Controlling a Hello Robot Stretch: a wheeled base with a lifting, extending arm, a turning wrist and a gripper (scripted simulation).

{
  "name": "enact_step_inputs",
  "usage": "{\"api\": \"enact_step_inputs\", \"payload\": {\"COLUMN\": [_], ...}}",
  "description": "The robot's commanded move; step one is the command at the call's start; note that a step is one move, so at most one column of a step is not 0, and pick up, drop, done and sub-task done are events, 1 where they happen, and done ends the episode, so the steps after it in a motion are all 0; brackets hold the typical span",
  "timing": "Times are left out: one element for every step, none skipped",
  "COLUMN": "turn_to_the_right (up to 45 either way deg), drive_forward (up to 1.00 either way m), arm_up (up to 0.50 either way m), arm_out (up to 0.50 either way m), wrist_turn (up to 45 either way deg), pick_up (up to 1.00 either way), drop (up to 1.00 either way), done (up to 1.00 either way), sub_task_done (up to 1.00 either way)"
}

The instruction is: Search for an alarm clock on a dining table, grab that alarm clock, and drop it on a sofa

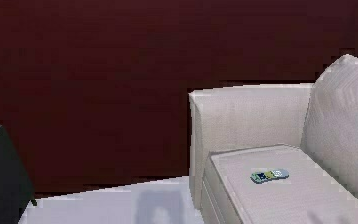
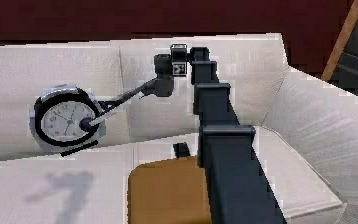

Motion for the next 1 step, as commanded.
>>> {"api": "enact_step_inputs", "payload": {"turn_to_the_right": [0.0], "drive_forward": [0.0], "arm_up": [0.0], "arm_out": [0.0], "wrist_turn": [45.0], "pick_up": [0.0], "drop": [0.0], "done": [0.0], "sub_task_done": [0.0]}}
